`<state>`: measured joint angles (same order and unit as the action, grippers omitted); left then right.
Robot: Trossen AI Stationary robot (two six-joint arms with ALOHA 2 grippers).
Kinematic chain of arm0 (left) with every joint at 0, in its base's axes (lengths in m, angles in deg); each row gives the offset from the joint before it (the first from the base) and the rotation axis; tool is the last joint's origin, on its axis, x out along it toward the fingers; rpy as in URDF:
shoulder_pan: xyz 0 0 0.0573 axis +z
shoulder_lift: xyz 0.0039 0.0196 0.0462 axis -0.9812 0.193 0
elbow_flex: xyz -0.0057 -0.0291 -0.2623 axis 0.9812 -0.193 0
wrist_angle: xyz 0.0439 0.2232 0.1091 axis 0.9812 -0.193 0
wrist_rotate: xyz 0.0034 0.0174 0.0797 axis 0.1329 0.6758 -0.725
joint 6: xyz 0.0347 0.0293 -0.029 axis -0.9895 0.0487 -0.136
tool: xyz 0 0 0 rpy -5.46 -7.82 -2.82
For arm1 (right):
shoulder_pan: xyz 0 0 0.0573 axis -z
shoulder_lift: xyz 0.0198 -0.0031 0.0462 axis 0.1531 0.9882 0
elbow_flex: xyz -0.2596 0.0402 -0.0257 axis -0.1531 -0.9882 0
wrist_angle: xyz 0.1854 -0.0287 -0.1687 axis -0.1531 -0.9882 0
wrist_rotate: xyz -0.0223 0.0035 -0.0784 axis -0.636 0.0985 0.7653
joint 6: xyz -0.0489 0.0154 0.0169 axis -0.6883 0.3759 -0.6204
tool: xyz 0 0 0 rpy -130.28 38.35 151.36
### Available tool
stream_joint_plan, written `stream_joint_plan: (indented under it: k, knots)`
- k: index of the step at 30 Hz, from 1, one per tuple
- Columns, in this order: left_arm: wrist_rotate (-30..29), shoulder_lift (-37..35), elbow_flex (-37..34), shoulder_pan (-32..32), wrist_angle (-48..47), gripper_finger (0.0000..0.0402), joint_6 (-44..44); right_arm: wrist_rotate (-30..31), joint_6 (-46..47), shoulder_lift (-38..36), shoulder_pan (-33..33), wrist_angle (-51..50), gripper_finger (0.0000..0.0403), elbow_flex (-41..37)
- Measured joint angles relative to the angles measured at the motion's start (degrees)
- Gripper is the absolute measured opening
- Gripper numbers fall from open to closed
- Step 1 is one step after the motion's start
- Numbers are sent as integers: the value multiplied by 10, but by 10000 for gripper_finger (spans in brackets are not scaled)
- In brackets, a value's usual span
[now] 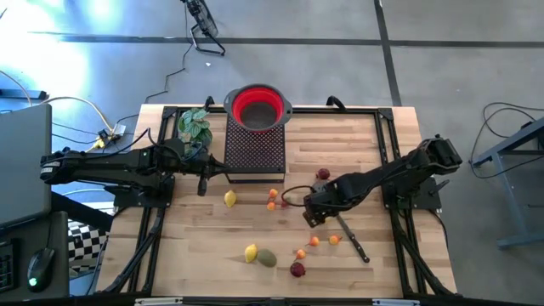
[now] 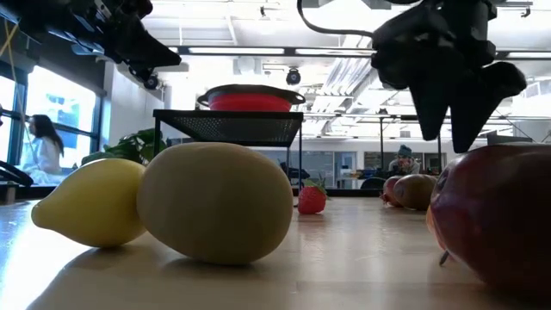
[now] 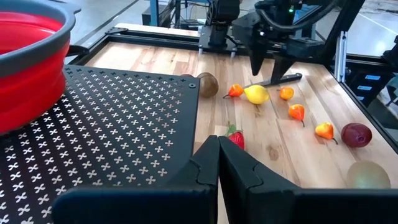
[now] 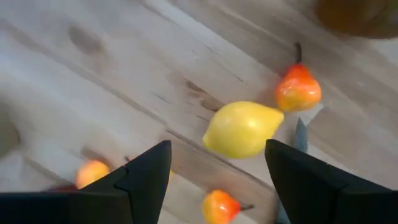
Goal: Pick & Place Fruit
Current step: Put the right lemon into the red strainer bowl
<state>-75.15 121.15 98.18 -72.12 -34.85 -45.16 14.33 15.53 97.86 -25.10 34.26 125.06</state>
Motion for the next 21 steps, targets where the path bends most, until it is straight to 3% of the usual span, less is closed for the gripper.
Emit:
stream_joint_plan:
  k: [15, 18, 21]
  knots:
    - [-2, 0, 0, 0, -55, 0, 0, 72, 254, 8, -33, -1, 253, 0]
    - [-2, 0, 0, 0, -64, 0, 0, 71, 246, 29, -39, -3, 253, 0]
    - [-2, 0, 0, 0, -66, 0, 0, 72, 155, 51, -38, 3, 253, 0]
